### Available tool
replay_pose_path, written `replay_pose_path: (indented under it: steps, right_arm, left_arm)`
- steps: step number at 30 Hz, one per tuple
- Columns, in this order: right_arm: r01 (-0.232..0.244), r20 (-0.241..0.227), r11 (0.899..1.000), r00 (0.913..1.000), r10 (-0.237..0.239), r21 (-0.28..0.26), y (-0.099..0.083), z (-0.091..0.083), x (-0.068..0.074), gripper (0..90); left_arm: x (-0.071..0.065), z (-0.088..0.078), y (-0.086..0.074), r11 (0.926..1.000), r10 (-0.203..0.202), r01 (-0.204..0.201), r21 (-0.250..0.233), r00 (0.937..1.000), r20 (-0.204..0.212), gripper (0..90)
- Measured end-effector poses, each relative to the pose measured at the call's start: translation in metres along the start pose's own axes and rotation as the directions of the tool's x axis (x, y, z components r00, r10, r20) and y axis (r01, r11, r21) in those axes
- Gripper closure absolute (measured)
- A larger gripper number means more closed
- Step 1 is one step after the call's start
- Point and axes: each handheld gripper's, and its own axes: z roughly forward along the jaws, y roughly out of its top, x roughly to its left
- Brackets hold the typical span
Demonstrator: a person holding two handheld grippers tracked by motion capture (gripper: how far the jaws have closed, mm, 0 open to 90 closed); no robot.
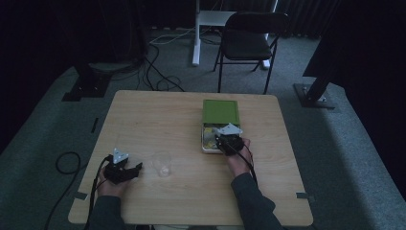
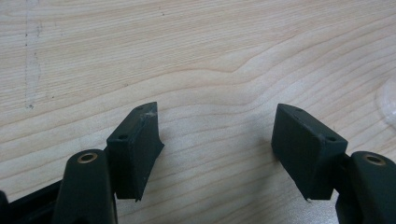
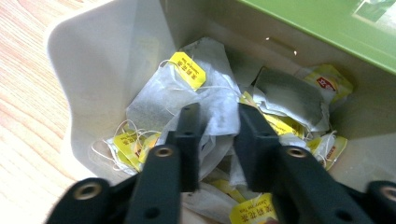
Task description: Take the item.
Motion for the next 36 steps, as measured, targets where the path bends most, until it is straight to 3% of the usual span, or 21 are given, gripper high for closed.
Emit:
replay_pose_path:
  steps: [9, 23, 36]
  right_arm:
    - [-0.054, -0.016, 0.998, 0.9984, 0.054, 0.012, -0.003, -0.011, -0.007, 81.4]
    - [-0.038, -0.01, 0.999, 0.9992, 0.038, -0.006, 0.004, -0.037, -0.018, 83.0]
    - [-0.015, -0.021, 1.0, 0.9997, 0.016, 0.026, 0.006, -0.049, -0.02, 83.3]
  left_arm:
    - [0.0, 0.0, 0.0, 1.0, 0.0, 0.0, 0.0, 1.0, 0.0, 33.5]
    - [0.0, 0.0, 0.0, 1.0, -0.002, 0.002, -0.002, 1.0, 0.0, 33.5]
    - [0.0, 0.0, 0.0, 1.0, -0.004, 0.004, -0.003, 1.0, 0.0, 33.5]
